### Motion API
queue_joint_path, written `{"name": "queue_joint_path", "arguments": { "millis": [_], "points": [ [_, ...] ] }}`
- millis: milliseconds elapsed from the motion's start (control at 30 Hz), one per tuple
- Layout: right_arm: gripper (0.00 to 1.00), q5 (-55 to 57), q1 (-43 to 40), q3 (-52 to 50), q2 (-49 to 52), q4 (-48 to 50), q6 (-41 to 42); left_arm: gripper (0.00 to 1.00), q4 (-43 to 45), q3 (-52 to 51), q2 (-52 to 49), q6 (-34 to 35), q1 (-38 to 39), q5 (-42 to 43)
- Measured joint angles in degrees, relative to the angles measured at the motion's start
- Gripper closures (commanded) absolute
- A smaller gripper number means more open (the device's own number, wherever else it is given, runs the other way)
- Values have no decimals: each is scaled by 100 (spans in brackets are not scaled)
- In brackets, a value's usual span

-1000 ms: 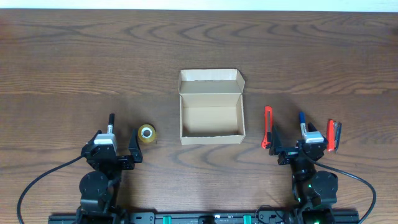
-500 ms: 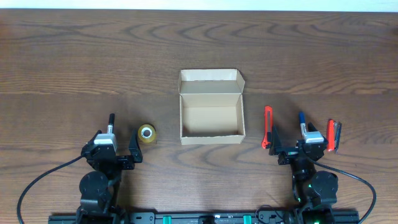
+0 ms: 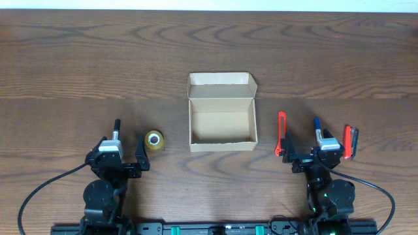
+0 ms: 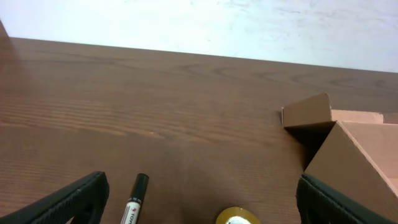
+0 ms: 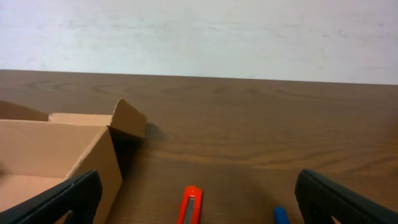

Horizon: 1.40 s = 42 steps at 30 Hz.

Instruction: Pack container

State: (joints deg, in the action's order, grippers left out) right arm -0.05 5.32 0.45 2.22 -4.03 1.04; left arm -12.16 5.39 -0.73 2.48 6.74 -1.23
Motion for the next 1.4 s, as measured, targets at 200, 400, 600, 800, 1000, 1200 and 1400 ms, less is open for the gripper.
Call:
{"name": "queue_joint_path", "arguments": {
  "millis": [200, 400, 600, 800, 1000, 1200, 1400],
  "points": [
    [1, -20, 0, 0, 33, 4, 260, 4, 0, 0, 0, 0, 0, 0],
    [1, -87, -35, 197, 748, -28, 632, 4, 0, 0, 2, 0, 0, 2],
    [1, -562, -308, 1845, 2914, -498, 494, 5, 0, 0, 7, -2, 0, 2],
    [1, -994, -446, 4572, 5593, -2763, 332, 5, 0, -2, 11, -20, 0, 2],
    [1, -1309, -446, 6500, 7501, -4979, 258, 5, 0, -2, 11, -44, 0, 4],
    [1, -1182, -391, 6627, 8179, -5831, 398, 5, 0, -2, 11, -81, 0, 4],
    [1, -282, 382, 6478, 8172, -5825, 857, 5, 0, -2, 11, -85, 0, 4]
  ]
}}
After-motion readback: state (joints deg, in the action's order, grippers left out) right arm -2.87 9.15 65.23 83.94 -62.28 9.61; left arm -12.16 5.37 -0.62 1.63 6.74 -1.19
